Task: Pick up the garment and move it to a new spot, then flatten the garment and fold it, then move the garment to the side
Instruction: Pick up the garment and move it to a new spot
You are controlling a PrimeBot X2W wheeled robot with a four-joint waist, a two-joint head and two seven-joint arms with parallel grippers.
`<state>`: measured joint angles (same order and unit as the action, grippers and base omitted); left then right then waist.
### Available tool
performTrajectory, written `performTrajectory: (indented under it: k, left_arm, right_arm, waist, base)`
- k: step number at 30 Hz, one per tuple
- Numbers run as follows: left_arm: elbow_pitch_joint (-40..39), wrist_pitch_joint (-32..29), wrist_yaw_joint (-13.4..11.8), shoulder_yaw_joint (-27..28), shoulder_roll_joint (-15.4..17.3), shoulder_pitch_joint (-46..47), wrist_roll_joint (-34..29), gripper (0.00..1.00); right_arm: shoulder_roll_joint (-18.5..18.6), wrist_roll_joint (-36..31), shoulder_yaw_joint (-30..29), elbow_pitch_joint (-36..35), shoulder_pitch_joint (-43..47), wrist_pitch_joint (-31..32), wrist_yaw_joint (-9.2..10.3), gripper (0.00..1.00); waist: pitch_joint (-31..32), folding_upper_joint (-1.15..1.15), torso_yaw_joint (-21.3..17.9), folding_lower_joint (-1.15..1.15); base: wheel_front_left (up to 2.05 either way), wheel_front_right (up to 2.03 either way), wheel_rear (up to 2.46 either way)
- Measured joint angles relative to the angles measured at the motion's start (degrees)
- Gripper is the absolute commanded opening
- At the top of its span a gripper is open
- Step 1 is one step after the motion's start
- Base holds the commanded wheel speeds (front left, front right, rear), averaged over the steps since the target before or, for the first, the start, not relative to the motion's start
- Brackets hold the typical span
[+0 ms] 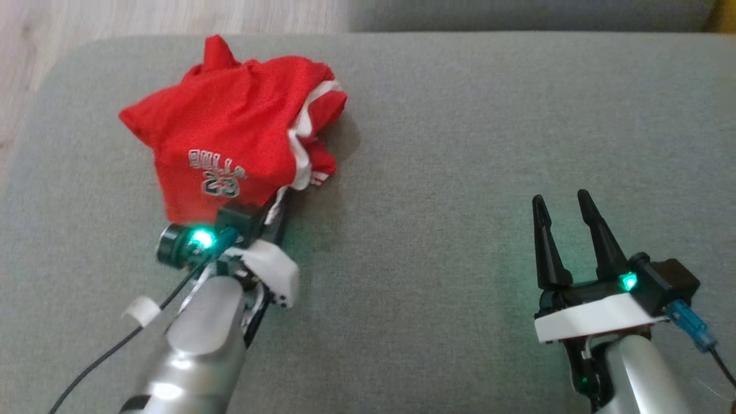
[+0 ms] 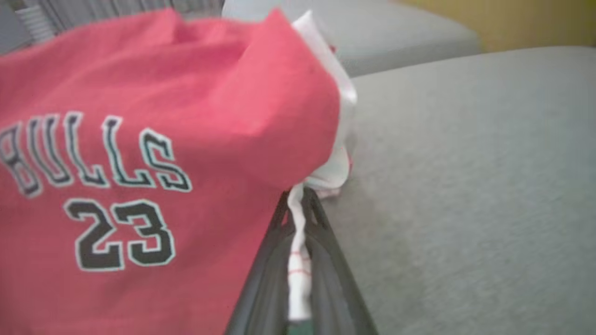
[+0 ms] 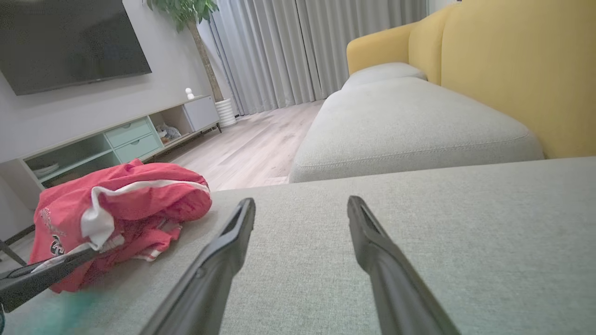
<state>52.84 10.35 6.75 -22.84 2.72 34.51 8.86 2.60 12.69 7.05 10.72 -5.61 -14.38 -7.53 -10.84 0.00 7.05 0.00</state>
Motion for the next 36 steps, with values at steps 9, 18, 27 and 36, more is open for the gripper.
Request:
performTrajectory:
  k: [9, 18, 27, 36]
  left_arm:
    - [-21.14, -4.71, 0.82, -8.87, 1.22, -0.25, 10.71, 0.00]
    - [-39.14, -12.95, 0.81, -8.61, 2.94, 6.75, 20.69, 0.00]
    - [-38.06, -17.66, 0.26, -9.10, 2.68, 17.79, 19.44, 0.00]
    - [-27.74, -14.44, -1.31, -8.53, 2.38, 26.79, 16.05, 0.00]
  right_arm:
    - [-0.01, 1.40, 0.37, 0.66, 0.59, 0.00, 0.00, 1.00]
    - [-0.02, 2.99, 2.33, 0.23, 0.29, 0.00, 0.00, 1.00]
    - [0.00, 7.21, 6.28, -2.27, -3.33, 0.00, 0.00, 1.00]
    - [0.05, 10.95, 9.40, -5.20, -6.84, 0.00, 0.00, 1.00]
  waist:
    - [5.11, 0.00, -3.58, -0.01]
    - [6.39, 0.00, -10.94, -0.01]
    - [3.64, 0.00, -20.24, 0.00]
    - [-1.96, 0.00, -28.63, 0.01]
  base:
    - [0.00, 0.00, 0.00]
    - [0.00, 0.00, 0.00]
    - [0.00, 0.00, 0.00]
    - [0.00, 0.00, 0.00]
